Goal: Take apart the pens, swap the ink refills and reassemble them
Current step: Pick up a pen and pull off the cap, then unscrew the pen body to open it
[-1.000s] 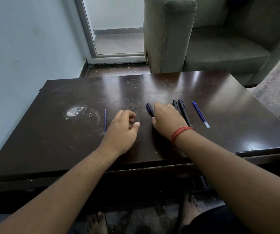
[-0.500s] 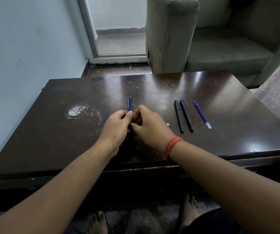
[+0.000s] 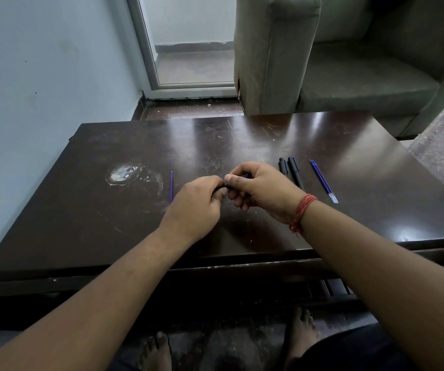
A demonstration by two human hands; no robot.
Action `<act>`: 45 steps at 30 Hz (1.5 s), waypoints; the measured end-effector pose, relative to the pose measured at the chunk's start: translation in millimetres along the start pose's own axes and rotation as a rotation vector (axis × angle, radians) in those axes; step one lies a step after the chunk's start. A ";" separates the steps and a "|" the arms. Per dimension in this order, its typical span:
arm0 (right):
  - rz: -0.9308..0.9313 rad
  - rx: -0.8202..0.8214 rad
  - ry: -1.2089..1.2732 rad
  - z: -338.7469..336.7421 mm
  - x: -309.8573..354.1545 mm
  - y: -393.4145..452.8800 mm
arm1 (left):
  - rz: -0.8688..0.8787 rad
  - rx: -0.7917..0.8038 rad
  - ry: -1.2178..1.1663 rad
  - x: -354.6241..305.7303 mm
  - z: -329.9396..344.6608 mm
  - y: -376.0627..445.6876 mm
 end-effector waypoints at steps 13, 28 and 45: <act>-0.047 0.048 0.005 -3.2 5.6 -1.6 | -0.016 0.058 0.073 -3.3 -8.1 5.9; -0.263 -0.390 -0.302 -65.1 21.2 -1.3 | -0.281 0.098 -0.073 20.2 -14.2 7.6; -0.243 -0.278 -1.194 -10.9 -22.7 27.6 | -0.471 0.325 -0.556 3.6 2.2 1.7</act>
Point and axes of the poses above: each hand's wrist, its own y-axis towards the middle knuckle, its own z-axis out of the palm, x = y × z, the point moved 1 cm from there along y, towards the middle knuckle, and after that the axes turned 13 degrees about y, right-handed, at the moved point
